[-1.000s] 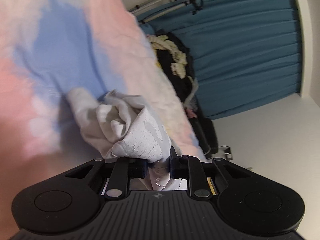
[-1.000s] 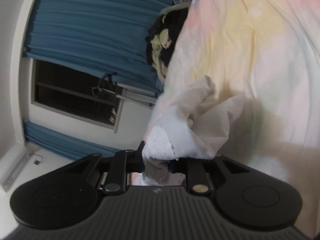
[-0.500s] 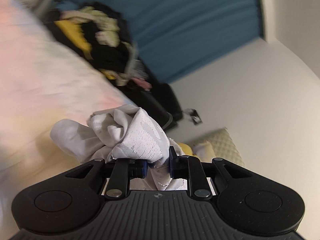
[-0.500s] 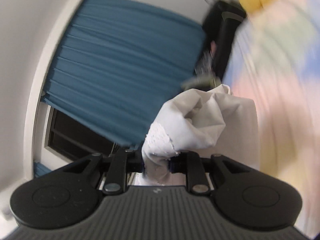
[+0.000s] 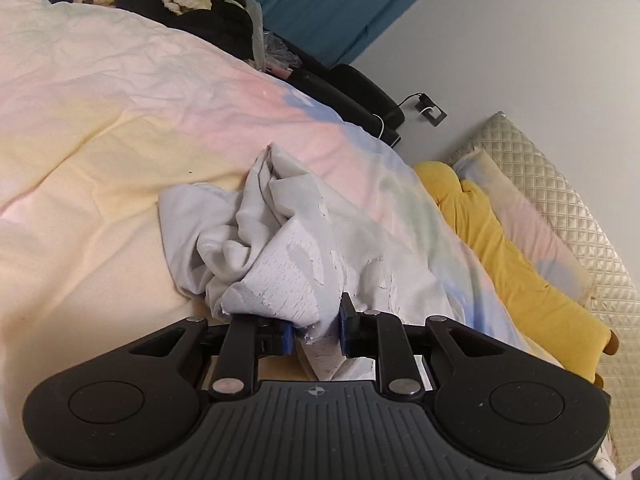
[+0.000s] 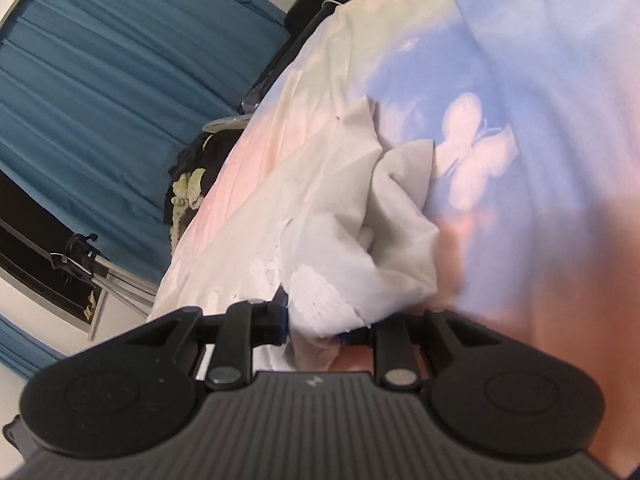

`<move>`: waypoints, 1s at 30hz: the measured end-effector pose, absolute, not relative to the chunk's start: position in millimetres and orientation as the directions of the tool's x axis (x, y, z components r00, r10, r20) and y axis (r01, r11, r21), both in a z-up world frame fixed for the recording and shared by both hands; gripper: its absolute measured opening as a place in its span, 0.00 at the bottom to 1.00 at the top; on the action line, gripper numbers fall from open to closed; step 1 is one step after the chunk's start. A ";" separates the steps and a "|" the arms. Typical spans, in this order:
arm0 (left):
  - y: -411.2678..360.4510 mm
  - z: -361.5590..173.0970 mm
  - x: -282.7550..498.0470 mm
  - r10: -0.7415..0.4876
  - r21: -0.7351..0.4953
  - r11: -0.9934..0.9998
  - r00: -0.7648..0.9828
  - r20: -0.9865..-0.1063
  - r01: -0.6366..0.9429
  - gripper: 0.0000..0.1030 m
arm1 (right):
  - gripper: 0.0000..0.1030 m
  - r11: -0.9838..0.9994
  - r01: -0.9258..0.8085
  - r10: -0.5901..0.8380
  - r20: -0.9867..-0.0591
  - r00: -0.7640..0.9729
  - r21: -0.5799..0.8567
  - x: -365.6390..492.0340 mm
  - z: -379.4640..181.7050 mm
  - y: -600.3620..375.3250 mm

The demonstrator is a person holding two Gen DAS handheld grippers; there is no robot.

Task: Fold clothes

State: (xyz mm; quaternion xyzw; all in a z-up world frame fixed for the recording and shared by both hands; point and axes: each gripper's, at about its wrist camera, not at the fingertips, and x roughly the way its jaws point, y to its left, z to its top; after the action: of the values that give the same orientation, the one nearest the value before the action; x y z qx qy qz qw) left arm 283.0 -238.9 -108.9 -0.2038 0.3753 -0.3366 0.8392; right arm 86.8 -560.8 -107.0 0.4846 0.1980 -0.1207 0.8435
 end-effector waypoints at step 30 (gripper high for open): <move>-6.2 108.0 41.2 -0.319 -0.082 0.947 0.881 -0.349 0.310 1.00 | 0.83 0.924 -0.059 0.172 -0.271 0.947 0.379 12.8 114.9 -283.6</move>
State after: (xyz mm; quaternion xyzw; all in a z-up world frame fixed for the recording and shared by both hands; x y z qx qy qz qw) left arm 41.2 -6.2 108.0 -0.0119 0.1820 -0.1623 0.9698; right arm 12.8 -283.6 114.9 0.1862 0.1511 0.0595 0.9690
